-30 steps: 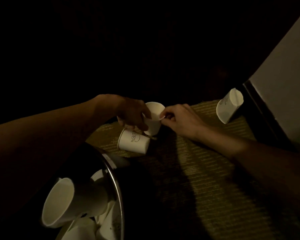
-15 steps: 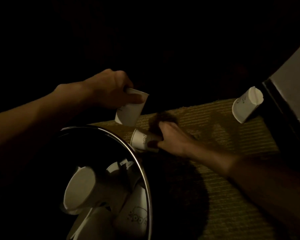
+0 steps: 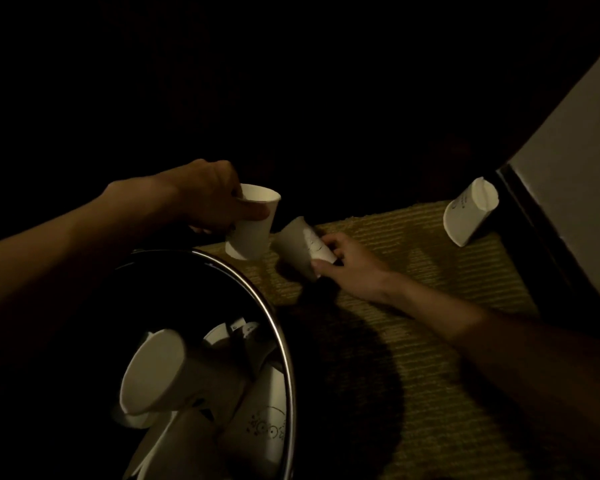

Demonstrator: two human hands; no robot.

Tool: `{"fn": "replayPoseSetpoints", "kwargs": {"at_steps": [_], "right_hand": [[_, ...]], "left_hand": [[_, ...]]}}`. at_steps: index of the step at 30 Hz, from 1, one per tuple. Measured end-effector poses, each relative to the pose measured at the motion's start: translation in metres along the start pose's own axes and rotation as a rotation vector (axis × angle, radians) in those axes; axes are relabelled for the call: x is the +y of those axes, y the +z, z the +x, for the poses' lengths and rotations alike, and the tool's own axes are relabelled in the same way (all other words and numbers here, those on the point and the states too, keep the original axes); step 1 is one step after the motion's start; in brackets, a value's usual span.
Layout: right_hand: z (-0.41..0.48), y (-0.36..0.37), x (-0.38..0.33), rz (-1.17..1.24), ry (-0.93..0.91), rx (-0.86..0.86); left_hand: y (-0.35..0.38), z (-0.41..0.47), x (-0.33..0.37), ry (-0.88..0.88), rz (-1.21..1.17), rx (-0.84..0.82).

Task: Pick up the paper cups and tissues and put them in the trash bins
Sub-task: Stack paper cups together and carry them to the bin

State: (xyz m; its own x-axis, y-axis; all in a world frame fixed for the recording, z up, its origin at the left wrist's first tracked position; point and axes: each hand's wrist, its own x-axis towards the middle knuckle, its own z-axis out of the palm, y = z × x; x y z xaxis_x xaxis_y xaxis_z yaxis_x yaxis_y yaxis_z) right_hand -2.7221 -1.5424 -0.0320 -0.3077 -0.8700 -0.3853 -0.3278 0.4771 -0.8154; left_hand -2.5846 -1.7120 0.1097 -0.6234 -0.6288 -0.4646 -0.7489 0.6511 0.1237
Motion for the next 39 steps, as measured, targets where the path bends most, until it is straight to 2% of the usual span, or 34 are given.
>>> {"fn": "replayPoseSetpoints", "kwargs": {"at_steps": [5,9,12,14,18,23,26,30,35,39], "right_hand": [[-0.015,-0.039,-0.01,0.504,0.102,0.065],[-0.031,-0.063,-0.021,0.884,0.087,0.065],[-0.045,-0.075,-0.026,1.009,0.043,0.051],[-0.056,-0.08,-0.026,1.041,0.014,0.032],[-0.075,-0.088,-0.023,1.0,-0.046,0.049],[-0.088,-0.105,-0.027,0.717,-0.182,0.157],[-0.09,-0.11,-0.03,0.541,-0.25,0.228],[-0.088,-0.107,-0.025,0.438,-0.3,0.247],[-0.085,-0.102,-0.016,0.457,-0.283,0.238],[-0.083,-0.102,-0.009,0.473,-0.272,0.218]], "left_hand": [[-0.007,-0.007,0.026,-0.064,0.075,-0.025],[-0.014,-0.017,0.053,-0.018,-0.07,0.007],[-0.018,-0.018,0.069,0.09,-0.008,0.114],[-0.017,-0.018,0.078,0.093,0.003,0.187],[-0.018,-0.016,0.091,-0.083,-0.207,0.077],[-0.021,-0.012,0.103,-0.261,-0.388,-0.212],[-0.02,-0.009,0.106,-0.283,-0.426,-0.25],[-0.017,-0.009,0.105,-0.245,-0.482,-0.199],[-0.012,-0.005,0.106,-0.129,-0.599,-0.011],[-0.006,-0.002,0.107,-0.073,-0.637,0.054]]}}
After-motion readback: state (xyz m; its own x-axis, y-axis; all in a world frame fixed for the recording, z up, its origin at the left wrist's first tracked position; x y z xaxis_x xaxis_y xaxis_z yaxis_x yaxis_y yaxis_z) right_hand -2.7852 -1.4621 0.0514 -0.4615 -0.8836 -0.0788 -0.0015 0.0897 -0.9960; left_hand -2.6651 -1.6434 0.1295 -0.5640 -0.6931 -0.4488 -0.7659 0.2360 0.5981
